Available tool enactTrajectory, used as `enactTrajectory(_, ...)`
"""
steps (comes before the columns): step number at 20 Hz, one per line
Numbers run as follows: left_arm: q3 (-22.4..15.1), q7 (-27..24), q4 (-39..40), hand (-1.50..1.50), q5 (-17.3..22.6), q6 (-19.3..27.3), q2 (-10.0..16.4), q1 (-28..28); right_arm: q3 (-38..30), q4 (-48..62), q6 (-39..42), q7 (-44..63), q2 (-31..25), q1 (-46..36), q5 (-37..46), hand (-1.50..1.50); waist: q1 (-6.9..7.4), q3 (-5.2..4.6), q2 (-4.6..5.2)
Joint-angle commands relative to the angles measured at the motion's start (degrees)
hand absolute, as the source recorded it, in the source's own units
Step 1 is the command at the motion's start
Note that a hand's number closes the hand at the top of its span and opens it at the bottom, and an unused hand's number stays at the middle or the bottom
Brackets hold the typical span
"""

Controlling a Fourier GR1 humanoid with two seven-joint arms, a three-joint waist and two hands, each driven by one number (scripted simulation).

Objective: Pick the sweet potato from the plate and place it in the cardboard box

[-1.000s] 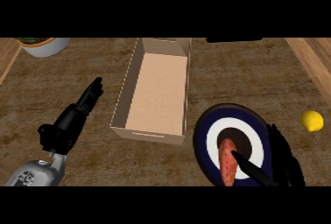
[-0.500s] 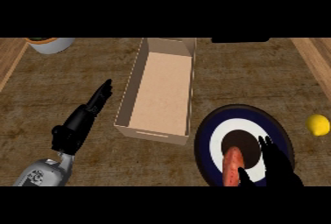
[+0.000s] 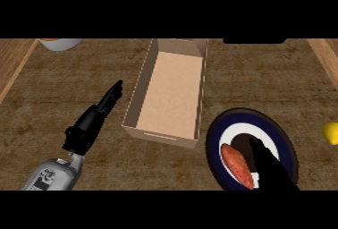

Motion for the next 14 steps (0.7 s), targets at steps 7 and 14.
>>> enactTrajectory(7,0.3,-1.0,2.1,0.00,-1.6,-1.7,-2.1,-1.2,-2.1,12.5,3.4,5.9,10.3,-2.5,3.5,-1.50,0.45,0.22,0.15)
enactTrajectory(14,4.6,0.6,0.2,0.00,-0.3,-4.2,0.0,-0.3,-6.8,11.7,8.4,5.4,12.7,-1.8,2.9,-1.50,0.34,0.22,0.00)
